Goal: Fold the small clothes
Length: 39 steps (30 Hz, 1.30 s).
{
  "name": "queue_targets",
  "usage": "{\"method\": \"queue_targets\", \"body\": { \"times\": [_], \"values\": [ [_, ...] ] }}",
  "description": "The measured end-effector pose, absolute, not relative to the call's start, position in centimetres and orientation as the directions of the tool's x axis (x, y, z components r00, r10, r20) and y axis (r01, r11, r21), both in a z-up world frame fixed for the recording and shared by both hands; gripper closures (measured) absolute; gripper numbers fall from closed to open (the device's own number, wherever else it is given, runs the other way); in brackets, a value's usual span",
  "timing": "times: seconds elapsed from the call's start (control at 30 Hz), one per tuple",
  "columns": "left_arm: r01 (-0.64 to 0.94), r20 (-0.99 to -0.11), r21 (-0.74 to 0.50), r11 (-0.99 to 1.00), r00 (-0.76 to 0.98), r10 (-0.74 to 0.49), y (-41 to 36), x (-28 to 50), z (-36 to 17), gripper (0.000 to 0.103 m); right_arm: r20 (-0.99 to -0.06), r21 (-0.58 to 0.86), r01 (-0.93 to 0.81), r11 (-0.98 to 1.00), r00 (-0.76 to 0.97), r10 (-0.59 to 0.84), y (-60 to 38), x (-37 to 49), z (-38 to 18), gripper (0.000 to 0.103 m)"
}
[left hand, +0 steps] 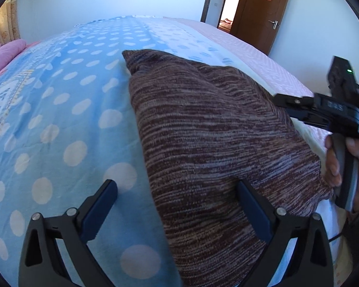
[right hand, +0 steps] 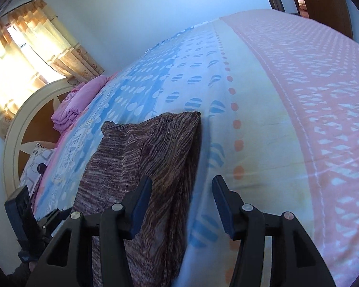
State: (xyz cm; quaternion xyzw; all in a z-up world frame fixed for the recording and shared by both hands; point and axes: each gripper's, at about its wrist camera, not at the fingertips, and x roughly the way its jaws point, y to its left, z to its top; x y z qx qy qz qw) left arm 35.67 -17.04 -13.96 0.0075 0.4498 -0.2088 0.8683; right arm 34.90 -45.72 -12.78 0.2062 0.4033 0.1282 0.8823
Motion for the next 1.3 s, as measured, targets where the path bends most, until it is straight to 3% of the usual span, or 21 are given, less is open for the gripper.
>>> {"method": "queue_targets", "body": {
  "times": [0.43, 0.5, 0.7, 0.77, 0.8, 0.83, 0.93, 1.17, 1.3],
  "values": [
    [0.392, -0.778, -0.179, 0.902, 0.504, -0.374, -17.3, 35.6, -14.0, 0.008, -0.654, 0.53, -0.046, 0.847, 0.614, 0.442, -45.4, 40.4, -14.3, 0.05],
    [0.4, -0.775, -0.181, 0.898, 0.505, -0.381, -17.4, 35.5, -14.0, 0.011, -0.642, 0.559, -0.038, 0.828, 0.613, 0.461, -45.7, 40.7, -14.7, 0.059],
    [0.418, -0.769, -0.2, 0.886, 0.493, -0.407, -17.9, 35.4, -13.8, 0.015, -0.653, 0.523, -0.04, 0.851, 0.622, 0.431, -45.1, 40.6, -14.8, 0.065],
    [0.425, -0.767, -0.194, 0.884, 0.496, -0.407, -18.0, 35.2, -13.7, 0.018, -0.651, 0.521, -0.047, 0.853, 0.625, 0.431, -45.0, 40.5, -14.7, 0.071],
    [0.433, -0.764, -0.195, 0.88, 0.496, -0.413, -18.0, 35.1, -13.7, 0.024, -0.644, 0.519, -0.056, 0.853, 0.631, 0.433, -45.0, 40.4, -14.7, 0.083],
    [0.443, -0.76, -0.194, 0.875, 0.495, -0.42, -18.1, 34.9, -13.6, 0.029, -0.627, 0.522, -0.088, 0.848, 0.634, 0.452, -44.7, 40.1, -14.5, 0.084],
    [0.453, -0.761, -0.176, 0.874, 0.501, -0.413, -18.4, 34.5, -13.4, 0.032, -0.636, 0.468, -0.126, 0.875, 0.639, 0.433, -43.6, 39.6, -14.3, 0.084],
    [0.458, -0.762, -0.165, 0.874, 0.503, -0.408, -18.6, 34.3, -13.2, 0.042, -0.639, 0.502, -0.105, 0.858, 0.624, 0.45, -44.1, 40.1, -14.8, 0.084],
    [0.462, -0.766, -0.152, 0.874, 0.504, -0.399, -18.7, 34.0, -12.7, 0.058, -0.653, 0.476, -0.099, 0.874, 0.625, 0.427, -43.7, 40.1, -14.5, 0.085]
  ]
}}
